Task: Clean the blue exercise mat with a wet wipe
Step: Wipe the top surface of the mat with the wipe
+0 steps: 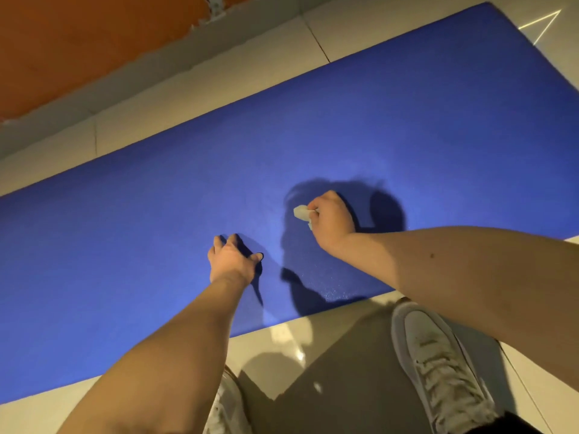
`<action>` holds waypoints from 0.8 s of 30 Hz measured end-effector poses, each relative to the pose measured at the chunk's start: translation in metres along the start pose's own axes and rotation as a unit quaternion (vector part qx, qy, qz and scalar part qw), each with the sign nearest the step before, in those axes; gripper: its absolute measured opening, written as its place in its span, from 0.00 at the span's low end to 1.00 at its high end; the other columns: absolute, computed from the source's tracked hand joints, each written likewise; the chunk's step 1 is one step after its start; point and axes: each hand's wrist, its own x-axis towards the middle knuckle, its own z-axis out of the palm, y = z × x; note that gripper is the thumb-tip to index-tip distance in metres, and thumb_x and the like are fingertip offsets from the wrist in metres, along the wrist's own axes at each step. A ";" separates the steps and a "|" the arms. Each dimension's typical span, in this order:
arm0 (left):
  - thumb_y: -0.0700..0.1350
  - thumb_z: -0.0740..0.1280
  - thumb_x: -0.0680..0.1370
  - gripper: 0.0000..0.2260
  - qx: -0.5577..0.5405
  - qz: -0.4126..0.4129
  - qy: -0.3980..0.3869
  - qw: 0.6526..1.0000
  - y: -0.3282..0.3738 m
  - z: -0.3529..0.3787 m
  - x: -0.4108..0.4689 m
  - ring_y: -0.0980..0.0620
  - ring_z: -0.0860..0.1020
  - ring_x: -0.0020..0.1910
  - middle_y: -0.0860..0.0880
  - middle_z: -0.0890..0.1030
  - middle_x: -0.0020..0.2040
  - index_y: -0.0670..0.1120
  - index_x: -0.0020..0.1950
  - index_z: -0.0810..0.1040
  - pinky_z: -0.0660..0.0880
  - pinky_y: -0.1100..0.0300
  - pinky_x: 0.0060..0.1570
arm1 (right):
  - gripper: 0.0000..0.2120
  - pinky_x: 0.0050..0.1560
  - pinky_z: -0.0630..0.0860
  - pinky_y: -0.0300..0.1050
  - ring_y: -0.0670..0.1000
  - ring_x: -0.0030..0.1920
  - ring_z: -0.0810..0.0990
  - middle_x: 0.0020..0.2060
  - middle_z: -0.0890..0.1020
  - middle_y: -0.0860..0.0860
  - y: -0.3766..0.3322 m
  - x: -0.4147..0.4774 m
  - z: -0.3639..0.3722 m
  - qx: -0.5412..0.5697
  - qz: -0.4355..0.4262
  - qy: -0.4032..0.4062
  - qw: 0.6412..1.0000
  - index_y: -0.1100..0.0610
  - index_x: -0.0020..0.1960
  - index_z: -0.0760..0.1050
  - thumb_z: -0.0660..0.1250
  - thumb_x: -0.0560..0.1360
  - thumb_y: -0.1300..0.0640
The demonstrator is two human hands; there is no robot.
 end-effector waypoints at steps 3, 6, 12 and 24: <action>0.58 0.74 0.74 0.40 0.023 -0.023 -0.042 0.999 0.011 0.005 0.013 0.37 0.52 0.77 0.44 0.53 0.78 0.50 0.80 0.57 0.68 0.41 0.68 | 0.06 0.45 0.70 0.43 0.51 0.49 0.76 0.49 0.77 0.47 0.004 0.011 0.009 -0.033 -0.023 -0.013 0.999 0.58 0.41 0.72 0.60 0.76 0.64; 0.59 0.72 0.75 0.44 0.070 -0.046 -0.061 0.995 0.018 0.009 0.016 0.36 0.46 0.79 0.42 0.47 0.80 0.52 0.82 0.48 0.69 0.40 0.66 | 0.06 0.39 0.66 0.43 0.51 0.43 0.74 0.44 0.74 0.47 -0.003 0.009 0.013 -0.037 -0.053 -0.017 0.998 0.56 0.40 0.70 0.61 0.76 0.62; 0.63 0.69 0.76 0.45 0.117 -0.038 -0.067 0.990 0.017 0.006 0.017 0.36 0.46 0.79 0.42 0.46 0.80 0.52 0.82 0.45 0.70 0.41 0.65 | 0.06 0.58 0.68 0.58 0.62 0.57 0.72 0.56 0.74 0.60 -0.028 0.003 0.048 -0.093 -0.172 -0.109 0.975 0.63 0.53 0.76 0.63 0.78 0.63; 0.68 0.65 0.75 0.45 0.171 -0.024 -0.068 0.983 0.013 0.004 0.013 0.41 0.43 0.80 0.47 0.42 0.81 0.55 0.82 0.43 0.76 0.45 0.53 | 0.20 0.44 0.61 0.49 0.58 0.52 0.68 0.52 0.68 0.57 -0.009 0.077 -0.019 -0.262 -0.277 -0.068 0.922 0.59 0.57 0.71 0.62 0.69 0.75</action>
